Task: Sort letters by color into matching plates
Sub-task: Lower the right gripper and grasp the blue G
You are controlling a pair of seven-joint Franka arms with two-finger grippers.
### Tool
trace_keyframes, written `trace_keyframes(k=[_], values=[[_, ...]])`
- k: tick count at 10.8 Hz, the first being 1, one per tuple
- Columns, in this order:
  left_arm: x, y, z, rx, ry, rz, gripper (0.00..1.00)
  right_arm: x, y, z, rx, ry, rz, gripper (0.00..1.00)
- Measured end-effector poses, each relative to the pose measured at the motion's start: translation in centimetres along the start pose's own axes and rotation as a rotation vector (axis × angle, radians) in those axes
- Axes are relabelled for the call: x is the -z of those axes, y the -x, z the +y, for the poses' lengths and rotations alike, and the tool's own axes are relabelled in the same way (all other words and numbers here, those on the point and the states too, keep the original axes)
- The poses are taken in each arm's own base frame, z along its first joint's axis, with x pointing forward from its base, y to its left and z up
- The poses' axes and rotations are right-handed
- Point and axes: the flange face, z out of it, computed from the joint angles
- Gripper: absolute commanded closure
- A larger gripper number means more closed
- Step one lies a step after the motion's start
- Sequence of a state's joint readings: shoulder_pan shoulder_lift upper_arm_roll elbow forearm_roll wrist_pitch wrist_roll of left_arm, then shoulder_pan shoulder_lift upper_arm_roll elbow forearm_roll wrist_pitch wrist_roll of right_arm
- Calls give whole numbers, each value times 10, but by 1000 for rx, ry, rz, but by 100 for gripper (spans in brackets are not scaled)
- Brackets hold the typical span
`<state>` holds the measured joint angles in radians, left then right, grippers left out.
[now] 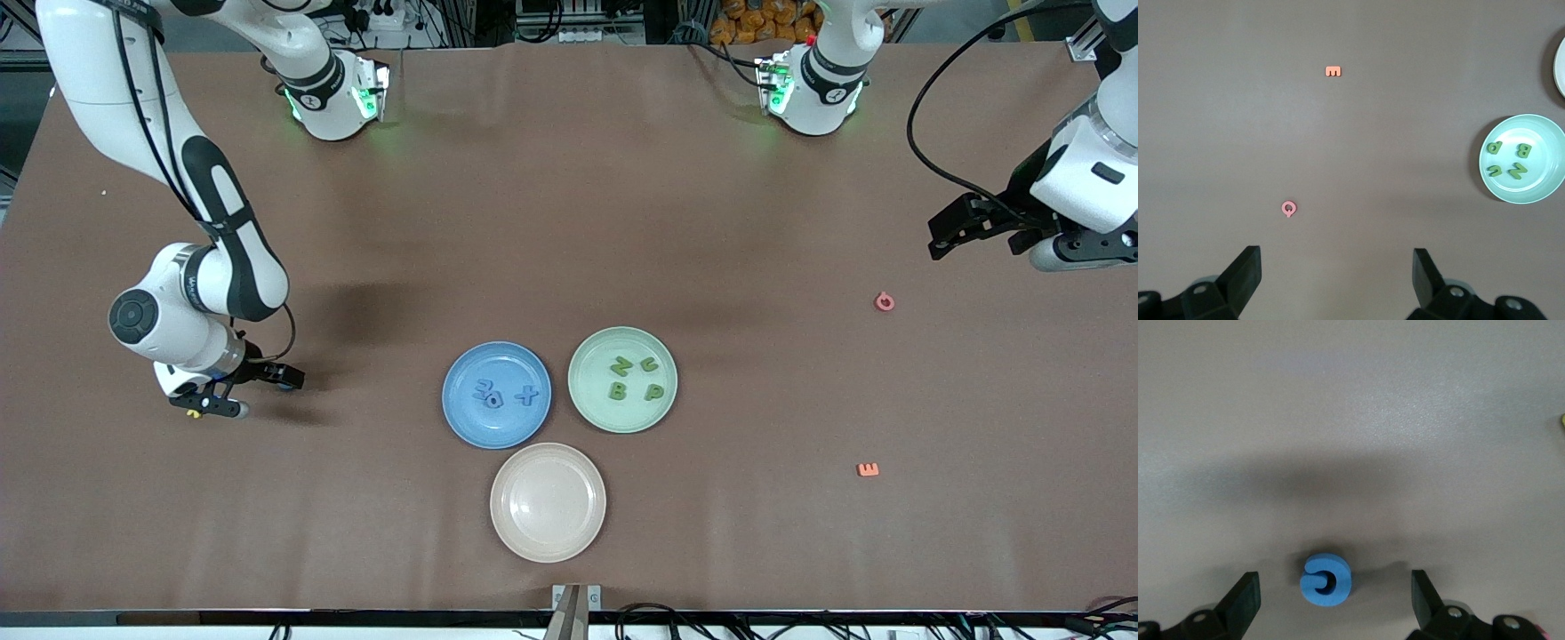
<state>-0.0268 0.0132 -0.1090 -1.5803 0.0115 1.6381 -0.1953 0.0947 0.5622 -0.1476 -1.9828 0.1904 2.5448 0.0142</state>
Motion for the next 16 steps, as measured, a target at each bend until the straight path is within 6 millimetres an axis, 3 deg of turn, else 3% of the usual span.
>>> trace_keyframes(k=[2,4,10,14,16], values=[[0,0,0,1,0,0,0,-8,3,1,-1,4,15,35],[0,0,0,1,0,0,0,-12,5,1,0,5,16,44],[0,0,0,2,4,-1,0,-9,4,1,0,4,20,55],[0,0,-1,3,4,-1,0,-8,4,0,-6,-2,22,73],[0,0,-1,3,4,-1,0,-6,4,-2,-8,-5,24,74]])
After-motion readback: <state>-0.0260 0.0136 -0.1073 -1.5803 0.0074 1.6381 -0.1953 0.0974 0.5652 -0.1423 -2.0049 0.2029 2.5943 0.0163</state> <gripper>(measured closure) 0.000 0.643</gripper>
